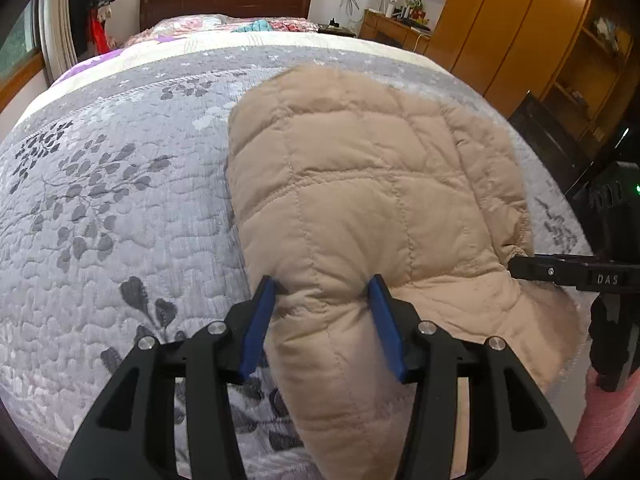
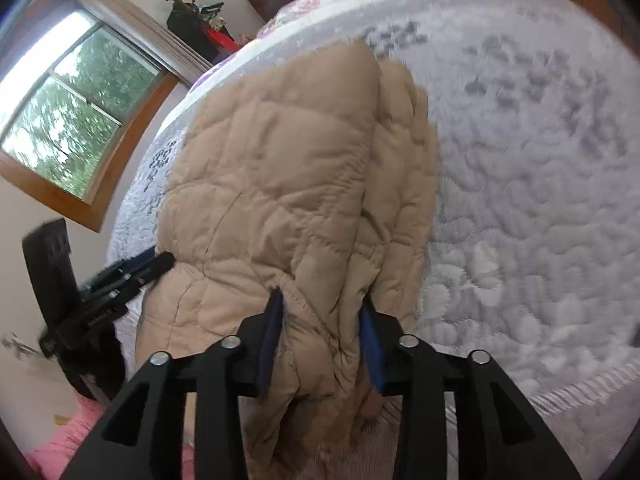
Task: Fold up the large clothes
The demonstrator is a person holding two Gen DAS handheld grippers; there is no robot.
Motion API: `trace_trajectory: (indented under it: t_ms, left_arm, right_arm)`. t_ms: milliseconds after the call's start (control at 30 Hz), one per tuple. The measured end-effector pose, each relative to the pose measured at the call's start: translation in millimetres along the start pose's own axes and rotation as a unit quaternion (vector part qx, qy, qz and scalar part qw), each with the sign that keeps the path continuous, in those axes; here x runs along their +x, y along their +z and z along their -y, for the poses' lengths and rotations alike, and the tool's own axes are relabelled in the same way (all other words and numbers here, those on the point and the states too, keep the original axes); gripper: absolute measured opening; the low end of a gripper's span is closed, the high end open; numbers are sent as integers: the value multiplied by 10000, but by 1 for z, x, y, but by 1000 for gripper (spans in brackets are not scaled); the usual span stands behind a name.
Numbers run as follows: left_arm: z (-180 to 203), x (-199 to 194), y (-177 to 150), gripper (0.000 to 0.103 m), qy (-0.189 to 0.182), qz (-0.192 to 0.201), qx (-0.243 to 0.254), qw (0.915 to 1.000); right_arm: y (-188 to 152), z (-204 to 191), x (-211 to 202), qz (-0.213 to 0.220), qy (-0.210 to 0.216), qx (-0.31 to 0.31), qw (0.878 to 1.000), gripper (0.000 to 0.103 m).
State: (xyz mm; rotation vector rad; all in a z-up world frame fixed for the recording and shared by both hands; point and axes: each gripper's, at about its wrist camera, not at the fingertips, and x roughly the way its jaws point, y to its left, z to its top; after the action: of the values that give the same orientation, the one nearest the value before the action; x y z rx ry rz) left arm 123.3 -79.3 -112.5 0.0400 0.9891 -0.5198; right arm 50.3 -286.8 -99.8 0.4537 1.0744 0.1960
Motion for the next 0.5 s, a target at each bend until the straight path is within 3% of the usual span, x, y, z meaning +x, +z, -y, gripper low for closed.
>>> trace_trajectory:
  t_ms: [100,200,367,500]
  left_arm:
    - [1,-25,-3,47,112,197,63,9997]
    - [10,-49,-11,47,-53,301,197,9993]
    - [28,-67,-27,43,-263,314,276,9988]
    - [36,-59,-40,38,-394,151,312,9986]
  right_arm:
    - [-10,-22,-32,388,-467,-370,9975,41]
    - [-20,-38,-52,565,-398,-578,9959,41]
    - [-36,-75,-51,411,-152,-1118,9928,35]
    - [-47,-76,-33,202,-208,-1136,9931,32]
